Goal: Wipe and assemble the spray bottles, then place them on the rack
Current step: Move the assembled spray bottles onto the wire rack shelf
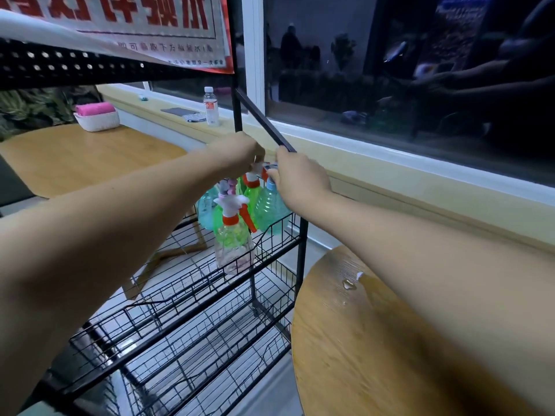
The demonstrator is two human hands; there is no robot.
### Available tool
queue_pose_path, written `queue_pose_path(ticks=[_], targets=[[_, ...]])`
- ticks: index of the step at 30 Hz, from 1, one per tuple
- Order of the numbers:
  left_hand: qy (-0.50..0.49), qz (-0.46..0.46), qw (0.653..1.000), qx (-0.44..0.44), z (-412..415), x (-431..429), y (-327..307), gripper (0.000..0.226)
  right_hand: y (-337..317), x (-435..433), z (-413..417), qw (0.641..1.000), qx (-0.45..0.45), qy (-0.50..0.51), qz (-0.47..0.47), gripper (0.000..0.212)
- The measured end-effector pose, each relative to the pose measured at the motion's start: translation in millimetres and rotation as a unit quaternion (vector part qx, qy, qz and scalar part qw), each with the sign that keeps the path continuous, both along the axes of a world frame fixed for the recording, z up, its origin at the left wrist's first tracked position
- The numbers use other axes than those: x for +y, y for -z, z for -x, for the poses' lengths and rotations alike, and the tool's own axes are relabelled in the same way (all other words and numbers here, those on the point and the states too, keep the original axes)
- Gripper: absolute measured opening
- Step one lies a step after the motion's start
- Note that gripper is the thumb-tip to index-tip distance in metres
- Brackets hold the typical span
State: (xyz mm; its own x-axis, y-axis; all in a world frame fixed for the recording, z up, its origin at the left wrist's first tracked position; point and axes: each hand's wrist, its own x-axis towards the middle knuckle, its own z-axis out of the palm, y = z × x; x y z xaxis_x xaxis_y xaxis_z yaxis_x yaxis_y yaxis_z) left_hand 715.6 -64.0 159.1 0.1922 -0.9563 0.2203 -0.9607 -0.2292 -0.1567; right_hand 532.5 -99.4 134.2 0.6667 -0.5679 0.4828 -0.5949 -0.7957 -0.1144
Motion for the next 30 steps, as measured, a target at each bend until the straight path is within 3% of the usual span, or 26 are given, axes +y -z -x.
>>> queue_pose_path(ticks=[4, 10, 18, 21, 23, 25, 30], targets=[[0.005, -0.005, 1.000, 0.011, 0.7, 2.3, 1.1, 0.022, 26.6, -7.1, -7.2, 0.998, 0.068, 0.019, 0.001, 0.018], [-0.001, 0.046, 0.992, 0.119, 3.9, 6.9, -8.1, 0.042, 29.4, -9.3, -7.9, 0.998, 0.063, 0.014, 0.008, 0.030], [0.028, 0.086, 0.984, 0.155, 9.8, 46.6, -20.9, 0.036, 7.2, 32.0, -4.3, 0.987, -0.072, -0.142, 0.006, 0.039], [0.023, 0.073, 0.985, 0.153, 9.7, 61.8, -20.0, 0.039, 5.1, 54.5, -4.7, 0.988, 0.002, -0.152, -0.013, 0.042], [0.022, 0.069, 0.989, 0.132, 8.2, 70.4, -16.6, 0.027, 7.6, 60.6, -3.8, 0.989, 0.055, -0.137, -0.026, 0.041], [0.017, 0.052, 0.990, 0.127, 6.7, 77.4, -10.3, 0.017, 11.1, 60.3, -3.6, 0.987, 0.072, -0.136, -0.036, 0.035], [0.024, 0.014, 0.993, 0.114, 7.8, 89.4, 3.9, 0.025, 10.1, 51.5, -1.4, 0.989, 0.084, -0.115, -0.026, 0.020]])
